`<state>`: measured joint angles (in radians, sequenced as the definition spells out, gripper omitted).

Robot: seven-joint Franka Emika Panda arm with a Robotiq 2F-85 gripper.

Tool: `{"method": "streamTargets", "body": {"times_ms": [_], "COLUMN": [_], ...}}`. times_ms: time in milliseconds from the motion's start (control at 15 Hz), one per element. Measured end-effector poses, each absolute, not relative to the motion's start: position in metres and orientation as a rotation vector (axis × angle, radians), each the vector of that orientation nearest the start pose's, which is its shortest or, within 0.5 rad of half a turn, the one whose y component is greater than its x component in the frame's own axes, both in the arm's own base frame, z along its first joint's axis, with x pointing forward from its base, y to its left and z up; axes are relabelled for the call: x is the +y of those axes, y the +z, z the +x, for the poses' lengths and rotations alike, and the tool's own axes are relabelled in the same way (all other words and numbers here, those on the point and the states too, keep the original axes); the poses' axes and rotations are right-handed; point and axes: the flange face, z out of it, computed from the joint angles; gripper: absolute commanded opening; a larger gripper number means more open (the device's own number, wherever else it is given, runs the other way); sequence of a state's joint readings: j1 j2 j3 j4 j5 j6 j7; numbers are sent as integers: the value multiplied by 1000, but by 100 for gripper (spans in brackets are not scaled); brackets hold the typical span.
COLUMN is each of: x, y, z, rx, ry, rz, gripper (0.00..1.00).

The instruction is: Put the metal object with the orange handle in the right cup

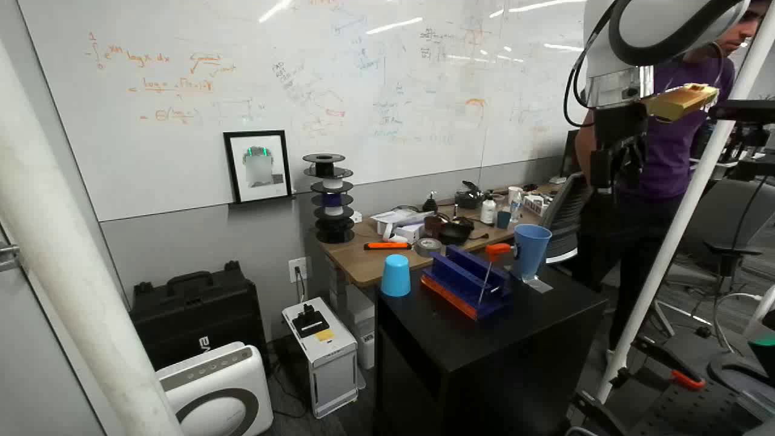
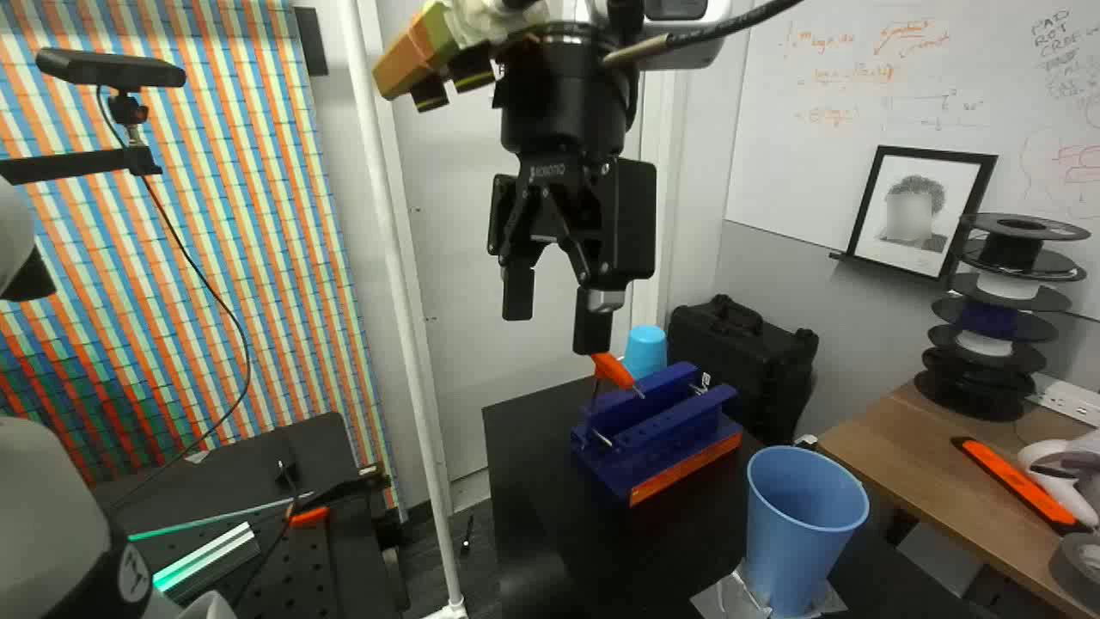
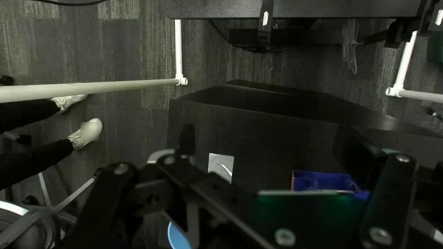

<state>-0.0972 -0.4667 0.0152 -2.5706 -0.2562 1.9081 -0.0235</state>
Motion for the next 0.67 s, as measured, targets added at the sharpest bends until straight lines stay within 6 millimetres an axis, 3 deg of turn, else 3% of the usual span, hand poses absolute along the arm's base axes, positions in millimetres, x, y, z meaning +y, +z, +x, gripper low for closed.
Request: {"method": "streamTargets", "body": {"times_ms": [667], "x": [-49], "y": [413], "z": [370], "rx": [-79], "ry": [330], "rz": [-3354], "gripper": [100]}}
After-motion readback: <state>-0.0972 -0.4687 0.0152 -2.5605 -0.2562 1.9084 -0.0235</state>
